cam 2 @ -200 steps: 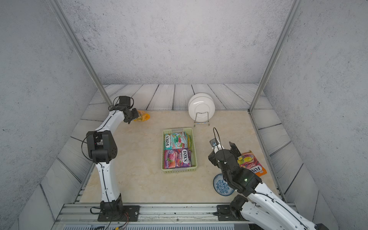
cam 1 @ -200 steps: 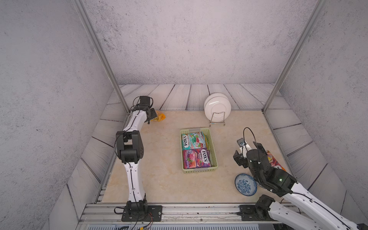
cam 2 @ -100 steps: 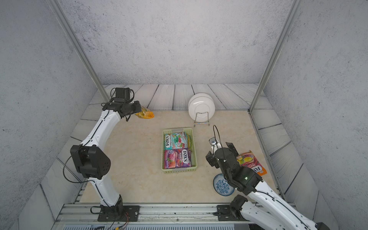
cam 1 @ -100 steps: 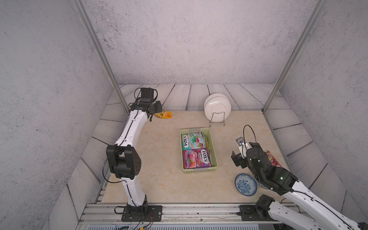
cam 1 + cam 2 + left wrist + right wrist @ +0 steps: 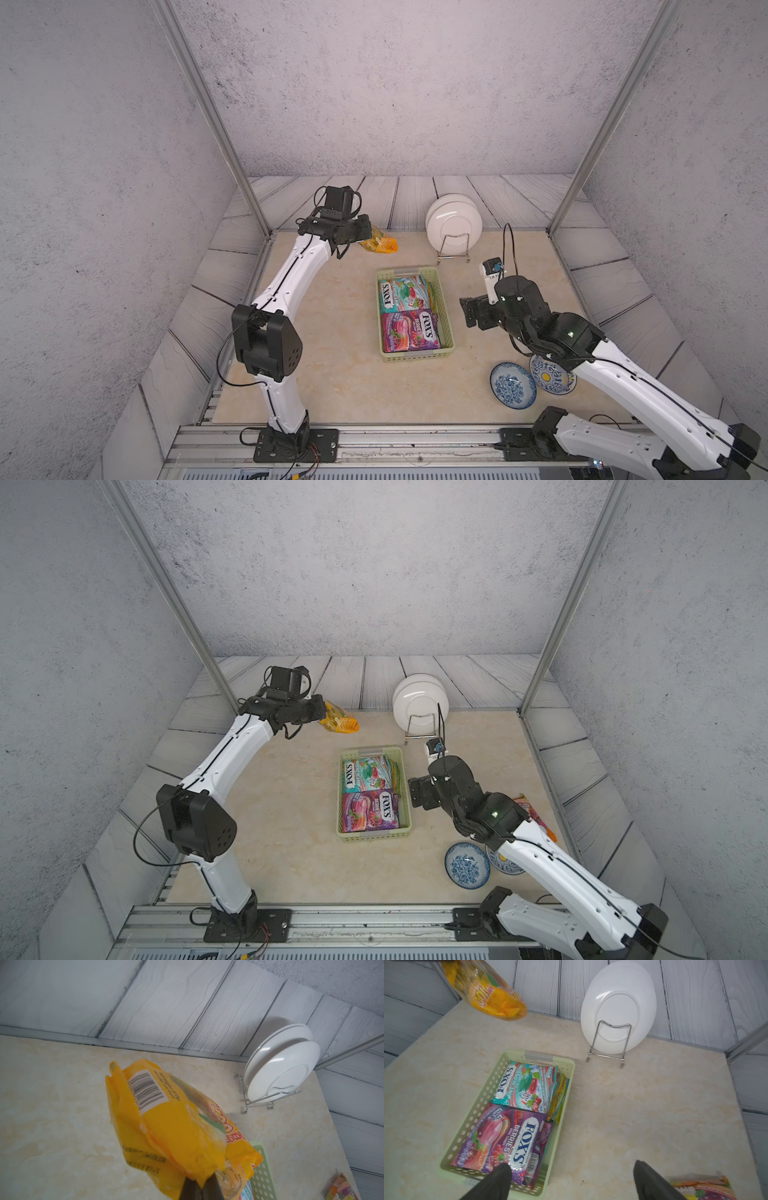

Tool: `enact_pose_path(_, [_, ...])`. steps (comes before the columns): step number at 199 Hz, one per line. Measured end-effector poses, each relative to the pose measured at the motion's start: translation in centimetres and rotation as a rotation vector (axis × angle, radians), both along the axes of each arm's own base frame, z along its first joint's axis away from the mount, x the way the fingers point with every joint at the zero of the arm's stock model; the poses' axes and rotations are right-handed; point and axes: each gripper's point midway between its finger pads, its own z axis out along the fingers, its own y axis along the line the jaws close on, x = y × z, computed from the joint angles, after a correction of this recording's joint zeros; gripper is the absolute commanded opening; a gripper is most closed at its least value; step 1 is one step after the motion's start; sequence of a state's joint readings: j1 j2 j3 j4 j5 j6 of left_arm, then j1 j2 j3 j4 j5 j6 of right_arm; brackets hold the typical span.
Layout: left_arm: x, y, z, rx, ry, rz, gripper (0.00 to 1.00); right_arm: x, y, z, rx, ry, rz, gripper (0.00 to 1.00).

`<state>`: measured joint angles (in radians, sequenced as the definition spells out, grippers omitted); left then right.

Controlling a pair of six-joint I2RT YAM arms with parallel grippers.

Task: Put the candies in the basket
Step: Place the candy in the basket.

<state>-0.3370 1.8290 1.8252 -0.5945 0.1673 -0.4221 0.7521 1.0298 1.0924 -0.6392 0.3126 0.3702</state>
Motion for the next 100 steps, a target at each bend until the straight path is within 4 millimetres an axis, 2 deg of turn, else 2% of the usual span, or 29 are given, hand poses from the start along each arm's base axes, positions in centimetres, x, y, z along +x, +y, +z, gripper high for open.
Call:
enact_pose_path(25, [-1.5,-2.7,-1.9,-0.018,0.045,-0.06,0.0,1.4,1.6,-0.1,0.114,0.089,-0.043,0.94])
enact_pose_path(51, [-3.4,-5.1,-3.5,-0.039,0.08,-0.114,0.0,3.5,1.8,-0.7,0.259,0.19,-0.119,0.91])
enact_pose_path(78, [-4.2,-7.0,-3.9,-0.057,0.071,-0.144,0.0,5.5,1.3,-1.4,0.399,0.261,-0.195,0.88])
enact_pose_path(100, [-4.6,-7.8,-4.0,-0.069,0.074,-0.153,0.0,6.4,1.4,-2.2,0.428,0.295,-0.212,0.88])
